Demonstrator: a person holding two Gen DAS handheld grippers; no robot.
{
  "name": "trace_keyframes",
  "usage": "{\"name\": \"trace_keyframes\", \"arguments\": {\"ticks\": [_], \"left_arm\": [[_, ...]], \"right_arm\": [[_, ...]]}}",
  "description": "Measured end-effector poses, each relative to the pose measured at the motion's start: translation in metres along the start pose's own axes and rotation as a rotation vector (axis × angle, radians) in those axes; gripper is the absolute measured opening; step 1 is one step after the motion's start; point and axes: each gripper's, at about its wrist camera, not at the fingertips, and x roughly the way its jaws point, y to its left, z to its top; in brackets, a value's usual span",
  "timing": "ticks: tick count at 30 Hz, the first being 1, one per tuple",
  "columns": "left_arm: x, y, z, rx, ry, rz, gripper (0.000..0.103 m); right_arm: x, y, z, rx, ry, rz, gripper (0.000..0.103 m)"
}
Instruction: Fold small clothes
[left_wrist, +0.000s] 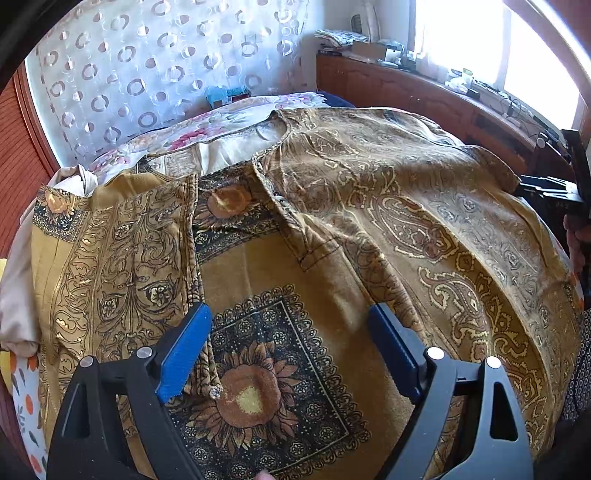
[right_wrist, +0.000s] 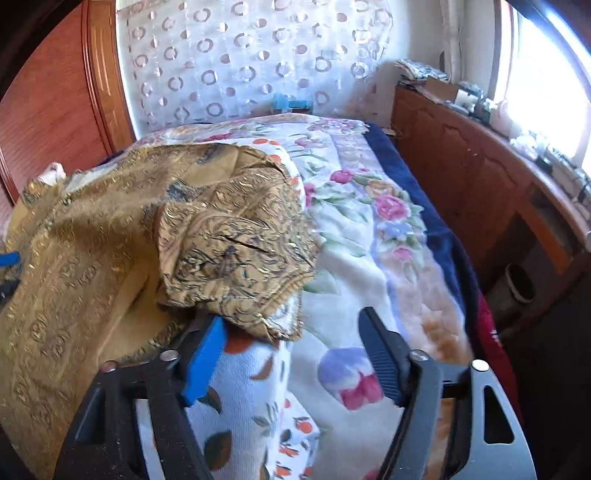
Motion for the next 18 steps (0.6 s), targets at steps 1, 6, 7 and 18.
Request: {"name": "trace_keyframes", "arguments": {"ticks": [1,6,7,18], "left_arm": [[-0.001,0.000,-0.001,0.000,0.000,0.000,0.088],[0.000,-0.001,0.001,0.001,0.000,0.003,0.088],[0.000,-0.001,0.001,0.002,0.000,0.003,0.088],[-0.029,0.010,0.003,-0.019,-0.058,-0.002,0.088]], "right_arm": [[0.000,0.000,0.001,0.006,-0.004,0.011,0.062],[0.009,-0.003,0.005,0.036,-0.023,0.035,0.012],[0.008,-0.003,0.007,0.039,-0.039,0.018,0.008],[-0.042,0.057,0.057,-0.065,-0.278,0.124,0.006]]}}
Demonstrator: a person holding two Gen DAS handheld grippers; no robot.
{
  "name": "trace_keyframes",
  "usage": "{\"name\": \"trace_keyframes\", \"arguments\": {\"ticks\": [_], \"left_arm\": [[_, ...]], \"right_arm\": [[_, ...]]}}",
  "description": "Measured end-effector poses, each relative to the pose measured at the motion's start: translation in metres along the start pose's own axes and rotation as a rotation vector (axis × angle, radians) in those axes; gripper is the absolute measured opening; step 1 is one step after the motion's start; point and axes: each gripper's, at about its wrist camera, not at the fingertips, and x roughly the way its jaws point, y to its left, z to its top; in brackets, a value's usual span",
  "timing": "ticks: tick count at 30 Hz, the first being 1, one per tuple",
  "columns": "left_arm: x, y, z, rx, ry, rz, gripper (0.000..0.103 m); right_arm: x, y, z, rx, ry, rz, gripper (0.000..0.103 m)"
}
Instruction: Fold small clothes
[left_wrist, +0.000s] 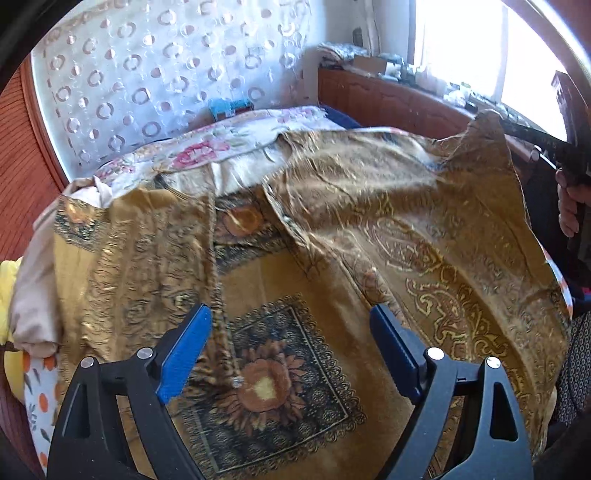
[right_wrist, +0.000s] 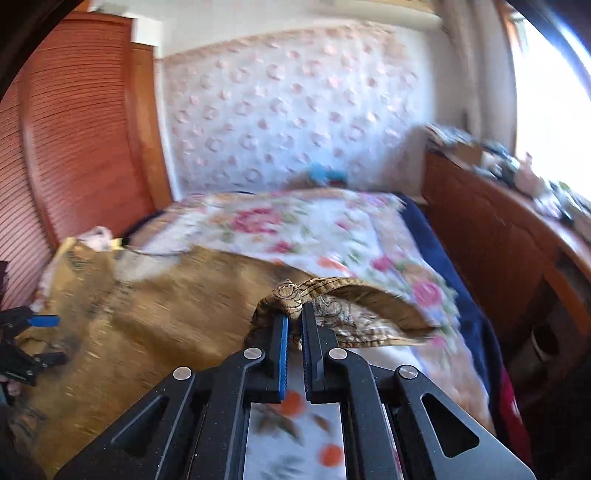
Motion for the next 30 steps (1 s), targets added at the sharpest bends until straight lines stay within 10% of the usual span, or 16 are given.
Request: {"name": "trace_keyframes", "arguments": {"ticks": [10,15,20,30], "left_arm": [[-0.012,0.010,-0.005,-0.038,-0.025,0.006,0.088],[-0.016,0.010,-0.004,-0.047,-0.040,-0.004,0.088],[-0.022,0.007,0.001,-0.044,-0.058,-0.011,0.088],[-0.032,0.010,0.003,-0.065,-0.082,-0.018,0.088]], "right_arm": [[0.021,0.088,-0.049,-0.174,0.210,0.228,0.006],[0.014,0.085,-0.070,-0.175,0.269,0.200,0.013],[-0.016,0.071,-0.071,-0.151,0.259,0.161,0.049],[0.011,0.062,-0.043,0.006,0.197,0.102,0.051]]}}
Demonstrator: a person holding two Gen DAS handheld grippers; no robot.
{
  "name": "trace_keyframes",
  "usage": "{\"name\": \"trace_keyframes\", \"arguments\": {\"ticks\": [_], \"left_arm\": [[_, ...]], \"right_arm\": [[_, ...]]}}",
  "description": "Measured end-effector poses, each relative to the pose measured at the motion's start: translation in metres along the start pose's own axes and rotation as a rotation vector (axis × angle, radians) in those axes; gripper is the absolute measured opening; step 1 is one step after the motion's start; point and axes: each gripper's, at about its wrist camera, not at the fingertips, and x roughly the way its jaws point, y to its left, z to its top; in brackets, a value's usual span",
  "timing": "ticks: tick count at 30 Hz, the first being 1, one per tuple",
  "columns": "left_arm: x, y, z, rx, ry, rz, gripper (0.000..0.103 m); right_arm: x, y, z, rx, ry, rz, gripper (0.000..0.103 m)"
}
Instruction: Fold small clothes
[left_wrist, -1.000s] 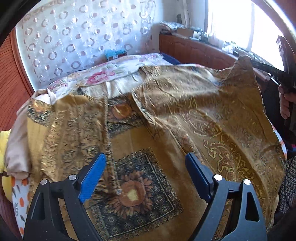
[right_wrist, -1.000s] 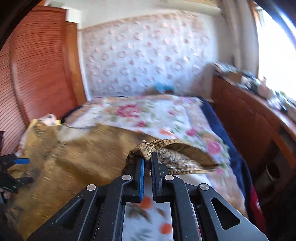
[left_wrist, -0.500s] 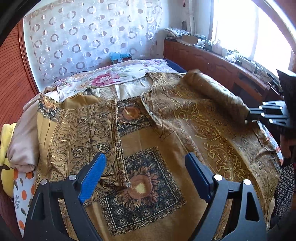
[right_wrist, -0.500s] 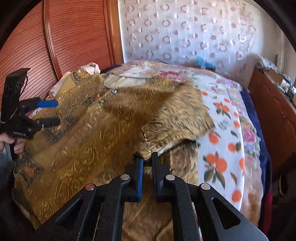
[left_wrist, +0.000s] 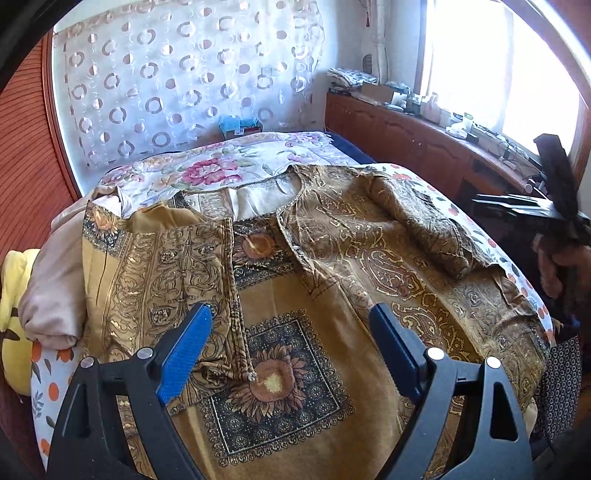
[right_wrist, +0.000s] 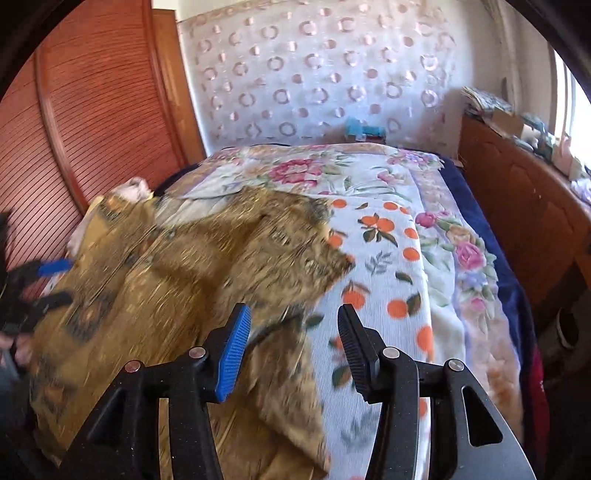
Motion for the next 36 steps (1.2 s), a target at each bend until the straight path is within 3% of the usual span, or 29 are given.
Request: {"name": "trace_keyframes", "arguments": {"ticks": [10,15,16,17,18,19,20,27,36], "left_arm": [[0.003,0.012,-0.007,-0.029,0.010,0.002,0.088],[0.005,0.014,-0.011,-0.037,0.019,-0.003,0.088],[0.005,0.015,-0.012,-0.039,0.020,-0.004,0.088],[0.004,0.015,-0.013,-0.040,0.019,-0.005,0.088],[0.004,0.016,-0.014,-0.043,0.018,-0.005,0.088],[0.003,0.017,-0.015,-0.045,0.018,-0.005,0.088],[0.002,0.017,-0.016,-0.046,0.017,-0.003,0.088],[-0.003,0.025,-0.019,-0.067,0.010,0.007,0.088],[-0.009,0.035,-0.026,-0.094,0.005,0.025,0.088]], "right_arm": [[0.067,-0.018,0.005,0.180,0.140,0.024,0.051],[0.073,-0.013,0.007,0.217,0.145,0.090,0.051],[0.074,-0.012,0.008,0.217,0.146,0.111,0.044],[0.074,-0.010,0.010,0.209,0.147,0.122,0.028],[0.074,-0.005,0.011,0.193,0.145,0.113,0.021],[0.072,-0.002,0.013,0.178,0.131,0.103,0.007],[0.069,-0.001,0.015,0.168,0.116,0.105,0.004],[0.044,0.039,0.043,0.038,0.013,0.191,0.002],[0.056,0.102,0.058,-0.132,0.056,0.303,0.005]]}}
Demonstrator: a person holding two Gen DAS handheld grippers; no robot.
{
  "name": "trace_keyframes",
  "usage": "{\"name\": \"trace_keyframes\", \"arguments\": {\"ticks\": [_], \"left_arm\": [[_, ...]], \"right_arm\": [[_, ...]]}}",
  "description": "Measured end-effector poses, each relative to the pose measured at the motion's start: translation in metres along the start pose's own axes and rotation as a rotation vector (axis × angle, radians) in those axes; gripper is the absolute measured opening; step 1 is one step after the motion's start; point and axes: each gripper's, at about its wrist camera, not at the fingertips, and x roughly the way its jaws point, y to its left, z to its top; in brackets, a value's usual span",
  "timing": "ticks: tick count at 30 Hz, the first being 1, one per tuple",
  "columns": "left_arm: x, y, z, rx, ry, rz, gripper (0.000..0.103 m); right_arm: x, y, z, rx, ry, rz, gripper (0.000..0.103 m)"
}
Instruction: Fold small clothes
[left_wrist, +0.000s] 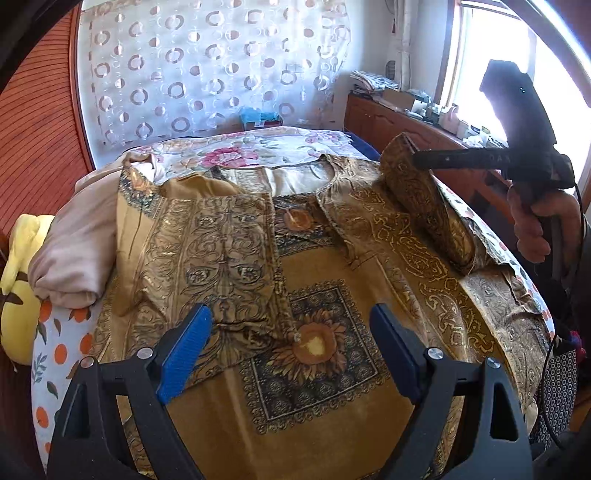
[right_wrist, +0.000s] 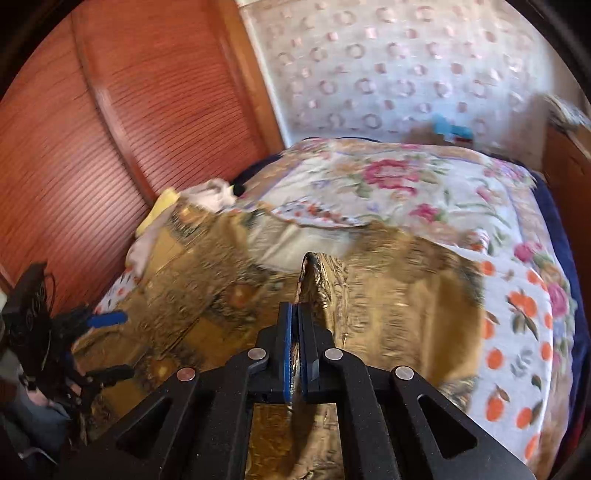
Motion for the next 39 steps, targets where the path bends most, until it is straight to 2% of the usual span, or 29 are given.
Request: {"name": "trace_keyframes", "arguments": {"ticks": [2,3,4,5,9,15,22,24,25,28,32,35,36,38,39], "left_arm": [[-0.003,0.004,-0.003,-0.007,-0.002,0.005,0.088],[-0.004,0.004,-0.003,-0.010,-0.003,0.008,0.088],[-0.005,0.007,-0.004,-0.015,-0.004,0.012,0.088],[-0.006,0.009,-0.005,-0.018,-0.005,0.014,0.088],[-0.011,0.018,-0.008,-0.034,-0.012,0.030,0.088],[-0.016,0.033,-0.016,-0.063,-0.014,0.052,0.088],[-0.016,0.041,-0.025,-0.084,0.000,0.071,0.088],[-0.014,0.041,-0.027,-0.082,0.008,0.076,0.088],[-0.014,0.040,-0.028,-0.079,0.011,0.076,0.088],[-0.015,0.038,-0.029,-0.068,0.015,0.083,0.088],[-0.013,0.041,-0.027,-0.069,0.021,0.083,0.088],[-0.011,0.051,-0.016,-0.053,0.010,0.098,0.088],[-0.010,0.056,-0.011,-0.050,0.006,0.100,0.088],[-0.006,0.067,0.003,-0.045,-0.003,0.095,0.088],[-0.005,0.071,0.007,-0.042,-0.006,0.094,0.088]], "right_arm": [[0.005,-0.001,0.004,-0.038,0.002,-0.019,0.026],[0.003,-0.003,0.003,-0.042,0.000,-0.011,0.034],[0.001,-0.003,0.000,-0.049,-0.007,-0.004,0.049],[-0.002,-0.003,-0.001,-0.054,-0.014,-0.008,0.056],[-0.020,-0.014,-0.017,-0.041,-0.013,-0.093,0.056],[-0.050,-0.050,-0.061,0.035,0.022,-0.222,0.056],[-0.063,-0.062,-0.098,0.082,0.082,-0.262,0.056],[-0.063,-0.065,-0.105,0.105,0.099,-0.250,0.045],[-0.066,-0.061,-0.110,0.109,0.110,-0.242,0.031],[-0.073,-0.050,-0.115,0.078,0.122,-0.244,0.007],[-0.081,-0.052,-0.126,0.060,0.136,-0.255,0.007],[-0.095,-0.054,-0.119,0.062,0.080,-0.247,0.009],[-0.097,-0.057,-0.113,0.067,0.058,-0.240,0.013],[-0.093,-0.061,-0.101,0.059,0.029,-0.249,0.046],[-0.091,-0.064,-0.096,0.058,0.019,-0.249,0.054]]}}
